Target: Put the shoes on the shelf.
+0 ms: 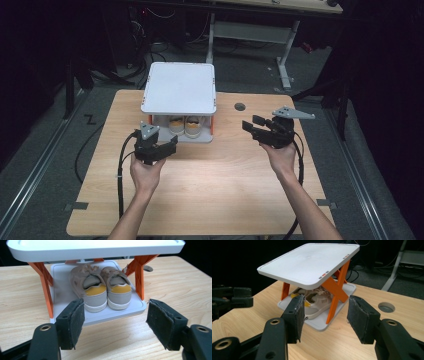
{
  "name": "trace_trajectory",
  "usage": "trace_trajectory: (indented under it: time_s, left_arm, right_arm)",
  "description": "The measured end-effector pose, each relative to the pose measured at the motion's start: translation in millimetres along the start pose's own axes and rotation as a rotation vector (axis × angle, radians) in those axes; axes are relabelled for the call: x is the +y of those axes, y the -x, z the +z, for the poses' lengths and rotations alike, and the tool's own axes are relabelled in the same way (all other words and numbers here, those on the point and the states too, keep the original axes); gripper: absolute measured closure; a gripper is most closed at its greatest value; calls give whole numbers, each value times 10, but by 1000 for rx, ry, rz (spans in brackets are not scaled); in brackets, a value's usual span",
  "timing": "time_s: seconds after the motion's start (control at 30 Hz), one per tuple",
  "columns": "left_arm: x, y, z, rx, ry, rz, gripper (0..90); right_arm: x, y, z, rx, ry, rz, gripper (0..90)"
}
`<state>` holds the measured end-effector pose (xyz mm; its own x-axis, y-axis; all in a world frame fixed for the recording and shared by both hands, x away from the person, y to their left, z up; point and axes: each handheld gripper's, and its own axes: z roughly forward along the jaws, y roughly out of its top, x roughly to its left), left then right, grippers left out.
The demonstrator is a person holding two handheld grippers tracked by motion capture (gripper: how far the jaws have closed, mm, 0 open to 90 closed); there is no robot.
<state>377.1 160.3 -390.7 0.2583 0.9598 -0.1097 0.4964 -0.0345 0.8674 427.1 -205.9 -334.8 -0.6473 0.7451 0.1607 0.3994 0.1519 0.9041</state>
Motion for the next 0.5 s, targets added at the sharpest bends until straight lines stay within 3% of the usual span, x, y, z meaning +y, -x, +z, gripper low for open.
trace_trajectory:
  time_s: [0.2, 0.5]
  left_arm:
    - [-5, 0, -129, -13, 20, 5, 303]
    - [-55, -24, -275, -19, 38, 10, 302]
  right_arm:
    - [-159, 91, -279, -27, 22, 11, 479]
    - [-354, 167, -524, -62, 39, 24, 482]
